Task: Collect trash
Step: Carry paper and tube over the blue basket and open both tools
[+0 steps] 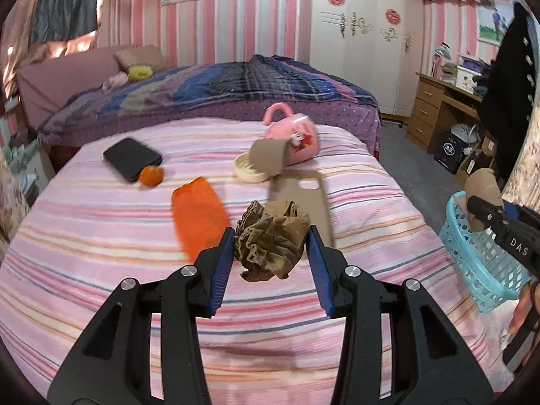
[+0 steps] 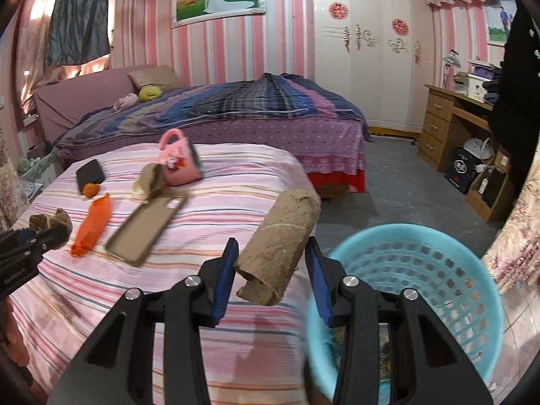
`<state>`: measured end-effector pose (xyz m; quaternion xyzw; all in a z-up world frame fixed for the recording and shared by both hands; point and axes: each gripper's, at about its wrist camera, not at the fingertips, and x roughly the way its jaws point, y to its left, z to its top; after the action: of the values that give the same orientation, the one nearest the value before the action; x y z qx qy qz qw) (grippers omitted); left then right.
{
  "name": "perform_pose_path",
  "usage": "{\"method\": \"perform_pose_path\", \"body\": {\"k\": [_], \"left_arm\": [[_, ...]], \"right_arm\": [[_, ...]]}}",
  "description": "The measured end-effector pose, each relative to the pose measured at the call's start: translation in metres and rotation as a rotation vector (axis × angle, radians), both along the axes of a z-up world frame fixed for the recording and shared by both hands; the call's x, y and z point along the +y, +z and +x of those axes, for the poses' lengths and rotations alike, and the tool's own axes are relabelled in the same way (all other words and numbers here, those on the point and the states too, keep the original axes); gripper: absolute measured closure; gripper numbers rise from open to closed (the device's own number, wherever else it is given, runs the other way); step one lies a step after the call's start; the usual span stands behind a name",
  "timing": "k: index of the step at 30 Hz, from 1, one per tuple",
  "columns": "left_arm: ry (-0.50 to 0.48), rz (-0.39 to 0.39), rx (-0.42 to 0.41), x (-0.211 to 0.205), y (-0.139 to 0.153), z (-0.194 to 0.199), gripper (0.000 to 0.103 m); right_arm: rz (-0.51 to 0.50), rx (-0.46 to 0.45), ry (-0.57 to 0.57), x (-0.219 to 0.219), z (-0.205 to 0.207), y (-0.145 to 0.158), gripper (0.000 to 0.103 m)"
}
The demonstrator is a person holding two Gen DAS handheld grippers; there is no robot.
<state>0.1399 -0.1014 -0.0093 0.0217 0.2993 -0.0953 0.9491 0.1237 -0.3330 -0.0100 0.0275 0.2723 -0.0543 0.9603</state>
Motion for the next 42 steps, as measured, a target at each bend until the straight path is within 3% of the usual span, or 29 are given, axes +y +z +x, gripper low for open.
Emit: {"method": "perform_pose_path", "body": {"k": [7, 12, 17, 26, 35, 38, 42], "left_arm": [[-0.064, 0.028, -0.027, -0.051, 0.005, 0.006, 0.061], [-0.131, -0.028, 0.006, -0.093, 0.001, 0.007, 0.061], [-0.202, -0.022, 0.017, -0.142, -0.006, 0.007, 0.060], [-0.317, -0.032, 0.037, -0.212, -0.017, 0.003, 0.060], [-0.408, -0.021, 0.031, -0.261, -0.023, -0.010, 0.060], [-0.419, -0.008, 0.022, -0.270, -0.021, -0.011, 0.056], [-0.403, -0.006, 0.003, -0.268, -0.017, -0.011, 0.027]], "right_arm": [[-0.012, 0.004, -0.067, -0.044, -0.008, -0.004, 0.062], [-0.037, 0.023, -0.128, -0.081, -0.010, -0.009, 0.062], [-0.033, 0.040, -0.195, -0.120, -0.010, -0.013, 0.062], [-0.075, 0.103, -0.227, -0.159, -0.017, -0.027, 0.062], [-0.040, 0.092, -0.282, -0.183, -0.031, -0.032, 0.062], [-0.031, 0.086, -0.291, -0.185, -0.032, -0.032, 0.062], [-0.028, 0.083, -0.296, -0.188, -0.034, -0.032, 0.062]]}}
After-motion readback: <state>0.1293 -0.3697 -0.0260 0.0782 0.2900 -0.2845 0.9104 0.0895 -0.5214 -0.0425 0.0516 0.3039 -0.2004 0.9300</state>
